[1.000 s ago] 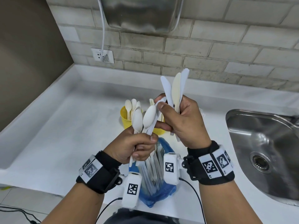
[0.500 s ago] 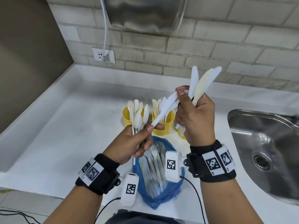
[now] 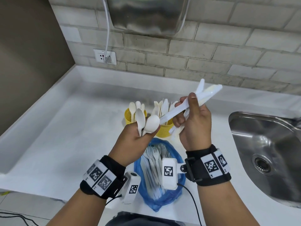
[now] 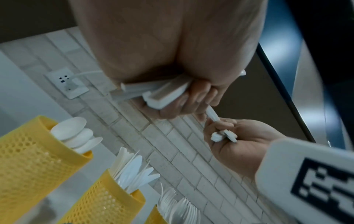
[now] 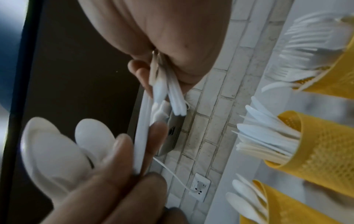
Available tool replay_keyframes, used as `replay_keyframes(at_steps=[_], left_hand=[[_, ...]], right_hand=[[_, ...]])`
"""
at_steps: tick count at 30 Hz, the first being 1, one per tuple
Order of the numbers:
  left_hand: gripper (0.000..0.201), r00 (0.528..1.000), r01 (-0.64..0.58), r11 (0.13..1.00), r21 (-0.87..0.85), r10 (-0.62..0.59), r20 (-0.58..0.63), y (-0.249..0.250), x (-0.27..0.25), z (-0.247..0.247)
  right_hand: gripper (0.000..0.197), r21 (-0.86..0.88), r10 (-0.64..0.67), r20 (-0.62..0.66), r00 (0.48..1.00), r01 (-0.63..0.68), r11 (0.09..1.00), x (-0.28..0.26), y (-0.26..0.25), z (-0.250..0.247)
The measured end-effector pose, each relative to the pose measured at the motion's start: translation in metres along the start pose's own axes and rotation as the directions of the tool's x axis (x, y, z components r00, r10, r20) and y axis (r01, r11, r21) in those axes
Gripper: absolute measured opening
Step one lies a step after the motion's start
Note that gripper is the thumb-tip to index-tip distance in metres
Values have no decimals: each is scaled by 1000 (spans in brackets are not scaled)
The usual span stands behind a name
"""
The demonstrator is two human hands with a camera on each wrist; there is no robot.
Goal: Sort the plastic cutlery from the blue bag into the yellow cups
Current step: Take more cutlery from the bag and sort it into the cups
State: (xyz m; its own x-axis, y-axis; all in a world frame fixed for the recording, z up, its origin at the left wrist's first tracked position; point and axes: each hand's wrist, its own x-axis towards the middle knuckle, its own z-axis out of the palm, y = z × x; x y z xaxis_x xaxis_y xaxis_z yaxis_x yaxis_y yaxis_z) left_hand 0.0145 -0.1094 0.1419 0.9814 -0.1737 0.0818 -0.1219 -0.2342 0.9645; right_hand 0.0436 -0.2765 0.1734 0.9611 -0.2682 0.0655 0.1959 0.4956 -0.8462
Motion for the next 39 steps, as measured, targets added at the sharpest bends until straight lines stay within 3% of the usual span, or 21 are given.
replay_keyframes(at_steps=[3, 8, 11, 14, 17, 19, 23, 26, 28, 34, 36, 39], left_hand=[[11, 996, -63, 993, 99, 70, -62, -2, 0, -2], [12, 989, -115, 967, 228, 134, -67, -10, -2, -6], [14, 995, -85, 973, 216, 95, -37, -13, -3, -7], [22, 1000, 8, 995, 104, -8, 0, -12, -5, -8], [29, 986, 160, 984, -80, -156, 53, -6, -6, -6], [35, 965, 262, 930, -257, -245, 94, -4, -5, -5], [38, 885, 461, 686, -563, -402, 236, -4, -1, -1], [37, 841, 525, 526, -669, -441, 314, -3, 2, 1], [39, 826, 539, 467, -701, -457, 331, -1, 4, 1], [38, 826, 530, 432, -729, -457, 329, -2, 4, 0], [36, 830, 514, 422, -747, -466, 307, -4, 6, 0], [33, 848, 474, 437, -765, -459, 264, -6, 6, -3]], right_hand=[[28, 110, 65, -103, 993, -54, 993, 6, 1, -4], [28, 285, 206, -227, 952, -137, 949, 12, 4, -8], [35, 323, 248, -224, 942, -169, 931, 10, 4, -6], [31, 340, 182, -239, 954, -93, 936, 9, 0, 0], [25, 227, 12, -248, 969, 46, 973, 6, -7, 10], [21, 112, -117, -188, 975, 140, 984, 0, -11, 19], [27, -97, -295, 57, 954, 299, 949, -15, -6, 34], [37, -311, -288, 174, 942, 330, 891, -23, 12, 35], [38, -394, -226, 196, 954, 287, 873, -27, 24, 32], [34, -468, -95, 204, 974, 182, 865, -31, 37, 27], [31, -510, -132, 185, 974, 210, 834, -25, 38, 26], [31, -617, -231, 223, 947, 321, 719, -16, 40, 19]])
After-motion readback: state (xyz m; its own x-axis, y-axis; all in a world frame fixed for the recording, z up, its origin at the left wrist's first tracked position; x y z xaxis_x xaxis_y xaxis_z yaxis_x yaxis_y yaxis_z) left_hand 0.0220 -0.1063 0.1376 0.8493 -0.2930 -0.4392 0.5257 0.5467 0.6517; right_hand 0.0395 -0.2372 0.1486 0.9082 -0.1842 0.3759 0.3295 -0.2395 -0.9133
